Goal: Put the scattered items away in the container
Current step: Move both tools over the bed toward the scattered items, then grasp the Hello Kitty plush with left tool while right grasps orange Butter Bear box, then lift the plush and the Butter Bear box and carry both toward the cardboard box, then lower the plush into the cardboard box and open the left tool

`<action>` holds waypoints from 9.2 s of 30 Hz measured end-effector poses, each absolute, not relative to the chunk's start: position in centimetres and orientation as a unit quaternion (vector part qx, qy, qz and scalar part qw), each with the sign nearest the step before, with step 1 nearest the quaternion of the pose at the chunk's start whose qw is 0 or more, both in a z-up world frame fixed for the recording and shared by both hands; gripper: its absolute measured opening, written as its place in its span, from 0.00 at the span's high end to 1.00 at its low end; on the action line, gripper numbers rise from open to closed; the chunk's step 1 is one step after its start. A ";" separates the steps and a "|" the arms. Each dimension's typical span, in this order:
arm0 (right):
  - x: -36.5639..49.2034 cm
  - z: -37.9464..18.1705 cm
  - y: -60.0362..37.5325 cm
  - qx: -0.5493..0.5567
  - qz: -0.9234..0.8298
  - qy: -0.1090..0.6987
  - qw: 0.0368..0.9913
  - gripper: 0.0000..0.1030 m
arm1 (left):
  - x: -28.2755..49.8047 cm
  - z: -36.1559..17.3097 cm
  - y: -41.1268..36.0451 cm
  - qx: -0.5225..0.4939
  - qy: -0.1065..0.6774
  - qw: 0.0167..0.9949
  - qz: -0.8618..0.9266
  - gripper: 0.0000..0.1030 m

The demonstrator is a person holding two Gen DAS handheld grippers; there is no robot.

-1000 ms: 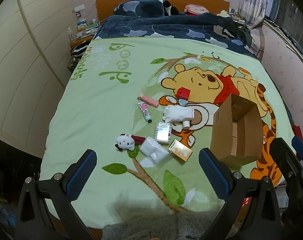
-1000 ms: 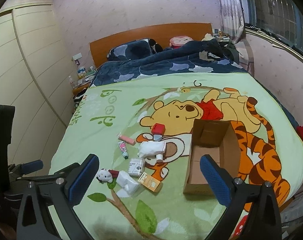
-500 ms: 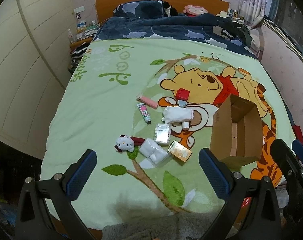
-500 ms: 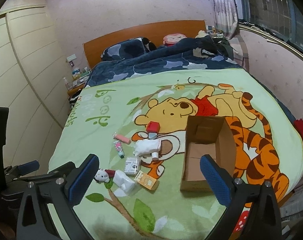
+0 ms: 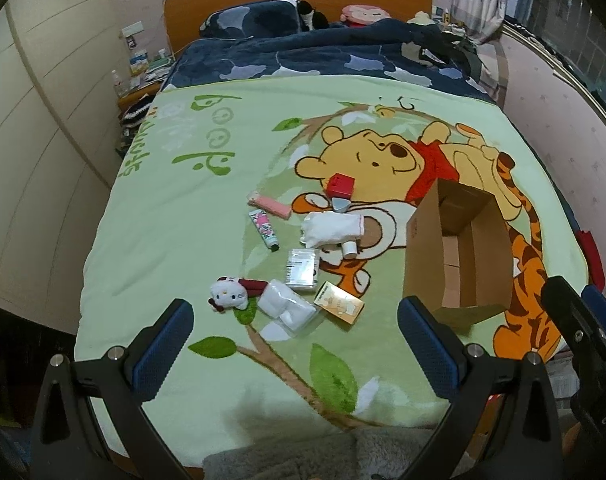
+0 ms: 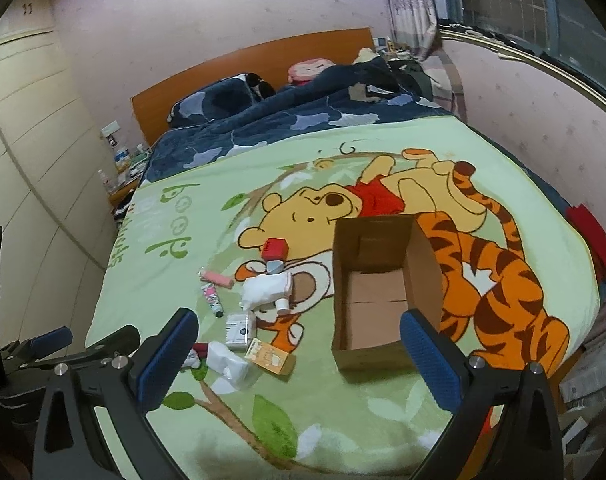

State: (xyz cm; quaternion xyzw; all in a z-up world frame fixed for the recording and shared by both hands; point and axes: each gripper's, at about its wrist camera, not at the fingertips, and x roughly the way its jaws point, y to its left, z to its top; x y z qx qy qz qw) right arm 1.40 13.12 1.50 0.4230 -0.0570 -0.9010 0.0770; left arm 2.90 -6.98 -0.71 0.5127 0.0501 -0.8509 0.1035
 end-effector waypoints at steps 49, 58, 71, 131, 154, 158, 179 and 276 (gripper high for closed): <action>2.4 -3.9 8.1 0.470 -0.862 -0.023 0.190 0.00 | 7.8 -8.5 -10.8 0.633 0.159 0.064 -0.755 0.00; 1.4 -12.4 3.0 0.500 -0.827 0.057 0.250 0.00 | 9.1 -15.8 -15.5 0.631 0.105 0.192 -0.744 0.00; -0.9 -24.5 -0.7 0.468 -0.805 0.258 0.258 0.00 | 3.5 -26.8 -16.9 0.624 0.053 0.205 -0.752 0.00; -4.8 -32.4 -0.5 0.591 -0.719 0.224 0.291 0.51 | -2.5 -31.3 -26.6 0.603 0.139 0.210 -0.757 0.00; -4.7 -29.4 -1.4 0.584 -0.730 0.215 0.283 0.53 | -3.1 -35.5 -20.2 0.631 0.083 0.175 -0.751 0.68; -4.8 -27.9 -1.4 0.586 -0.735 0.200 0.276 0.53 | -2.7 -34.4 -19.6 0.630 0.082 0.173 -0.752 0.69; -8.7 -12.7 0.5 0.446 -0.861 0.069 0.235 0.53 | -3.2 -17.4 -16.4 0.549 0.043 0.195 -0.811 0.69; -9.9 -13.1 21.9 0.522 -0.849 -0.084 0.004 0.50 | -21.5 -12.9 13.7 0.511 -0.218 -0.151 -0.818 0.09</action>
